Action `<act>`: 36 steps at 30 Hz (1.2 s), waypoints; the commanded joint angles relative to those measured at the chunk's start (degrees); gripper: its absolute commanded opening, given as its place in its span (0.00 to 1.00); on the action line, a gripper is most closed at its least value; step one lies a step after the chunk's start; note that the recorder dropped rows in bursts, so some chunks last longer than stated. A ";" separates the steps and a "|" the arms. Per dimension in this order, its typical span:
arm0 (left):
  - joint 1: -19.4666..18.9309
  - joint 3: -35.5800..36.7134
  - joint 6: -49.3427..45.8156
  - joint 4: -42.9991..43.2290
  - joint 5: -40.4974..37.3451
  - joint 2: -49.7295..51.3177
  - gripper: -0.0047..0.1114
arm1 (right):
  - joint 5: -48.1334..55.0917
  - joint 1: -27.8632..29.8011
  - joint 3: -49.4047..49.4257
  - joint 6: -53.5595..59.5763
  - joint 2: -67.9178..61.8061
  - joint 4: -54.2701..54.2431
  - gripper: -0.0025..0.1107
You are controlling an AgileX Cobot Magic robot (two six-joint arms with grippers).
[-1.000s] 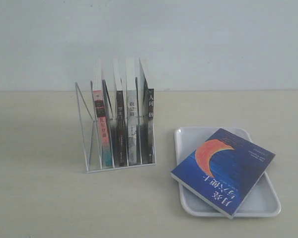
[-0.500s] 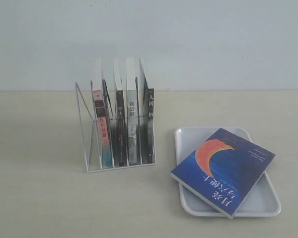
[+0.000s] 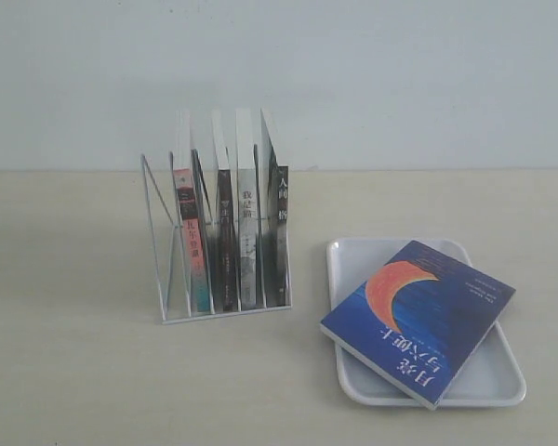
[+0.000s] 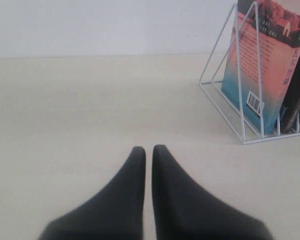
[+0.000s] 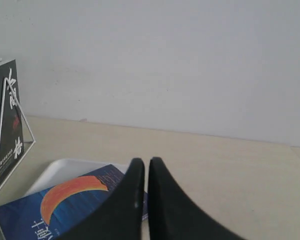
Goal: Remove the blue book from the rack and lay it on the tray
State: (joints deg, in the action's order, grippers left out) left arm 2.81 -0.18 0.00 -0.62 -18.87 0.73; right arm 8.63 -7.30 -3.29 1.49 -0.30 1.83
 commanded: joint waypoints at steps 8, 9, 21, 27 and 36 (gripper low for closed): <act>-0.19 0.18 -0.36 0.05 0.81 -0.25 0.08 | 0.23 0.38 3.29 -2.87 0.30 -1.33 0.05; -0.19 0.18 -0.36 0.05 0.81 -0.25 0.08 | 3.02 0.38 3.29 -2.87 0.30 -1.33 0.05; -0.19 0.18 -0.36 0.05 0.81 -0.25 0.08 | 10.56 0.38 3.29 -1.95 0.30 -1.33 0.05; -0.19 0.18 -0.36 0.05 0.81 -0.25 0.08 | 10.72 0.38 3.29 -3.11 0.30 -1.33 0.05; -0.19 0.18 -0.36 0.05 0.81 -0.25 0.08 | 10.72 0.38 3.29 -3.11 0.30 -1.33 0.05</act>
